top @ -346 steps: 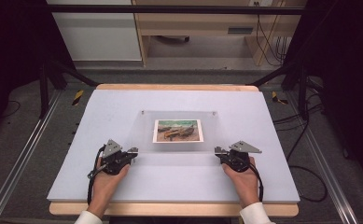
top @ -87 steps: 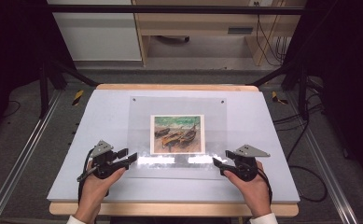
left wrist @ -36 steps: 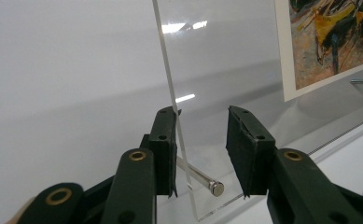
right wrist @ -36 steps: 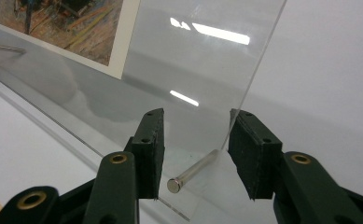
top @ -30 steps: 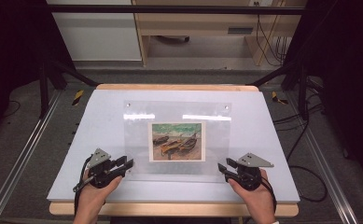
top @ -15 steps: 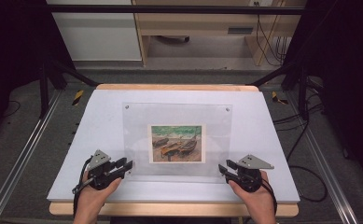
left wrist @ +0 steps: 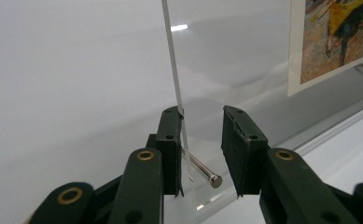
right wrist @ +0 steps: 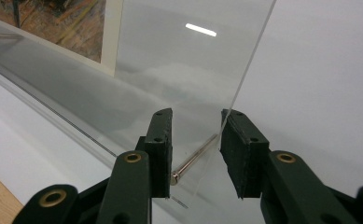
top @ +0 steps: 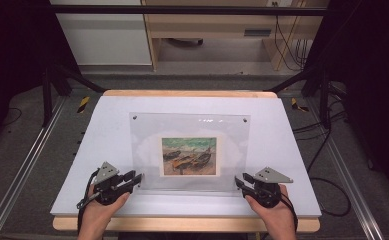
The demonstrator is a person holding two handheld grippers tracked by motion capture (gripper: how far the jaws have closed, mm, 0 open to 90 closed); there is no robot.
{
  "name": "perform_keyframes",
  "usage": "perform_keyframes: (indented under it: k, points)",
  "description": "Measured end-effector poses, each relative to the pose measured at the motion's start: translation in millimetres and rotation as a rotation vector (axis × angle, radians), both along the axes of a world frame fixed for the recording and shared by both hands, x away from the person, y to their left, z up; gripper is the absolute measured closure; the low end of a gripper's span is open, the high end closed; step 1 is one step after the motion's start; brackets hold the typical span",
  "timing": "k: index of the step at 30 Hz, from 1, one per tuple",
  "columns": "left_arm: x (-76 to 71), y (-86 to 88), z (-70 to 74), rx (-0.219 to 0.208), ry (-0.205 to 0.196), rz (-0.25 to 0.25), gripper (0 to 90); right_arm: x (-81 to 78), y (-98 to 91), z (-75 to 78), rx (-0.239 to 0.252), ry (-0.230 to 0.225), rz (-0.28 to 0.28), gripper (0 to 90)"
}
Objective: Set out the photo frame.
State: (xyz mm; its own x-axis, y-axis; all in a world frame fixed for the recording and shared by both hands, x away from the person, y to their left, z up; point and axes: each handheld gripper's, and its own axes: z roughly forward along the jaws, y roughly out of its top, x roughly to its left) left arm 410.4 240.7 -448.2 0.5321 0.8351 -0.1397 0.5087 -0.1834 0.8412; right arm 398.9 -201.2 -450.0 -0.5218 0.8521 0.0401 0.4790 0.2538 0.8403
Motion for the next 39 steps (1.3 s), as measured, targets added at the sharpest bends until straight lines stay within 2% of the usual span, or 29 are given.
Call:
perform_keyframes:
  k: [11, 39]
  points:
    - [-3.3, 0.4, -0.9, 0.015, 0.003, -0.012, 67.7, -3.2, 0.1, -0.9, -0.019, -0.003, 0.003, 65.9]
    - [-6.3, 2.0, -2.3, 0.026, 0.012, -0.033, 68.0, -8.8, 1.7, -2.4, -0.026, 0.011, 0.003, 66.6]
